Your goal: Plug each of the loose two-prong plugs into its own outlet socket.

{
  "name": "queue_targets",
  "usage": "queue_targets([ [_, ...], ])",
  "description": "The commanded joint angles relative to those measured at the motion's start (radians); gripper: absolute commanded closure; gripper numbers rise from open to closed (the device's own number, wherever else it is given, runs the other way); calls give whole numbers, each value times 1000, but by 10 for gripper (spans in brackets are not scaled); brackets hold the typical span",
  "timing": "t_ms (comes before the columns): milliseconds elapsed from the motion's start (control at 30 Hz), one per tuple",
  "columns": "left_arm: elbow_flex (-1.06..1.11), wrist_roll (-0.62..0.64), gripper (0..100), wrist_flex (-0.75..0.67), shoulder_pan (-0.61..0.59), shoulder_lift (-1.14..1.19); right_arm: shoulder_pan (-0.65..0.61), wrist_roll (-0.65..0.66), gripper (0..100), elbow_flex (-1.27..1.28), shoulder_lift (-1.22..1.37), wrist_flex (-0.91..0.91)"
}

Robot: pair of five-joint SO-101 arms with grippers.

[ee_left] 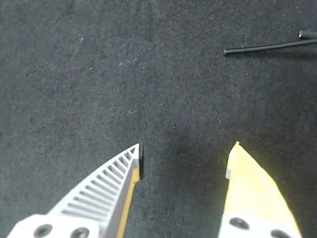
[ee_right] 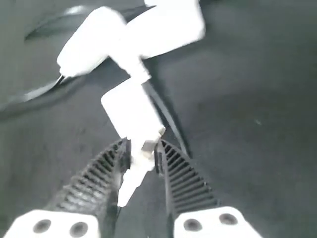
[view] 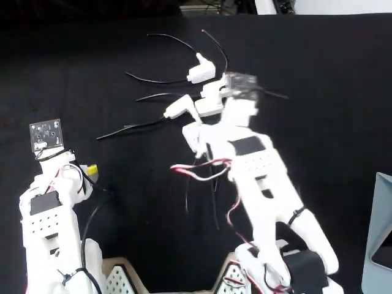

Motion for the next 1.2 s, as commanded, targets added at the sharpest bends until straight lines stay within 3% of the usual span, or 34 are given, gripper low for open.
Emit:
queue_targets([
  [0,-21,11,717,-20,12,-18,77,-71,986,-16,-30,5],
  [167,-21,11,717,-20,12,-18,135,-72,982,45,-28,5],
  [400,-21,11,717,-20,12,-18,157,-6,783,79,-30,98],
  [567,-21,11,717,-20,12,-18,164,296,783,12,-70,241],
  [867,-21,11,717,-20,8,-18,164,1232,783,4,-133,270],
  [933,-21,11,717,-20,8,-18,164,1335,783,4,-133,270],
  [1167,-19,9,717,-20,10,-18,160,1498,779,-38,-27,336],
])
